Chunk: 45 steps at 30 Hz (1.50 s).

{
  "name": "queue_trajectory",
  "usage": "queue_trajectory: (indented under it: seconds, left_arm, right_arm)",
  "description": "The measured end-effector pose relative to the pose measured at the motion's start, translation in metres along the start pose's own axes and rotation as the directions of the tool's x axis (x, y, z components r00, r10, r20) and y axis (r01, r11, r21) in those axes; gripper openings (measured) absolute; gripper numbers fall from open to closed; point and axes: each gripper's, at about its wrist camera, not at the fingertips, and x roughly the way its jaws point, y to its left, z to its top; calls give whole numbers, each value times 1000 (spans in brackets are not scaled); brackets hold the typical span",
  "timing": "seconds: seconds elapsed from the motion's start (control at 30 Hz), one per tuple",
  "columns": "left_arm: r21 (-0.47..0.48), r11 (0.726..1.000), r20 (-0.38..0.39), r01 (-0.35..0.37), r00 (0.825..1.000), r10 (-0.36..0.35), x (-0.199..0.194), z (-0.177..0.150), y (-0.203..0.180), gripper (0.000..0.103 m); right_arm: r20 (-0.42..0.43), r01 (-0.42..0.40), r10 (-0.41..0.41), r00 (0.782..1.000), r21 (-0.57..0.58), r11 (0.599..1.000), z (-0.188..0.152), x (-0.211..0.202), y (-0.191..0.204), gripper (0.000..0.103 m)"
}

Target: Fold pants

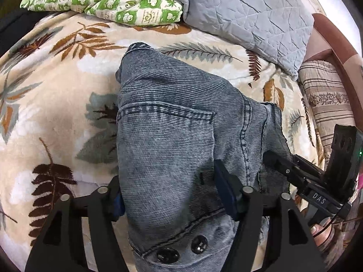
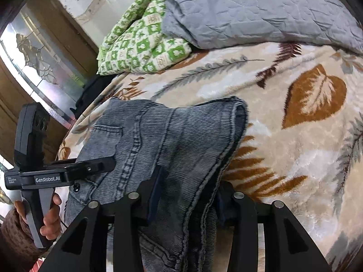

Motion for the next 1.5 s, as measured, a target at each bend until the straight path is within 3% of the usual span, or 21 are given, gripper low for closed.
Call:
queue_trajectory:
  seconds: [0.23,0.53,0.7,0.8,0.9,1.07,1.13,1.27,1.33,1.5]
  left_arm:
    - [-25,1000,-1,-12,1000,12,6,-3,11,89]
    - [-57,997,23,-59,998,61,-23,-14,15,89]
    - [-107,985,48,-135,989,141,-46,-33,23,89]
    - [-128,974,57,-188,979,196,-60,-47,21,89]
    - [-100,958,87,-267,957,276,-73,-67,8,89]
    - [-24,933,202,-358,913,355,-92,-113,-23,89]
    - [-6,931,220,-366,907,359,-96,-125,-31,89]
    - [23,928,255,-372,900,354,-107,-147,-45,89]
    - [33,929,276,-369,897,346,-113,-153,-51,89]
    - [56,930,308,-363,893,329,-123,-165,-66,89]
  right_arm:
    - [-1,46,-46,999,38,998,-4,-4,-24,53]
    - [-1,103,-103,995,38,994,-10,-39,-25,59]
    - [23,124,-125,992,37,992,-18,-72,-11,77]
    - [27,134,-136,990,55,989,-28,-91,-3,88]
    - [-6,169,-169,986,62,984,-42,-104,8,99]
    - [-15,207,-206,978,86,975,-76,-127,25,102]
    - [-18,218,-217,976,110,970,-90,-135,30,102]
    - [-81,276,-267,960,128,953,-114,-142,40,102]
    - [-66,296,-290,955,116,948,-126,-149,47,102]
    - [21,438,-439,898,17,899,-147,-165,69,102]
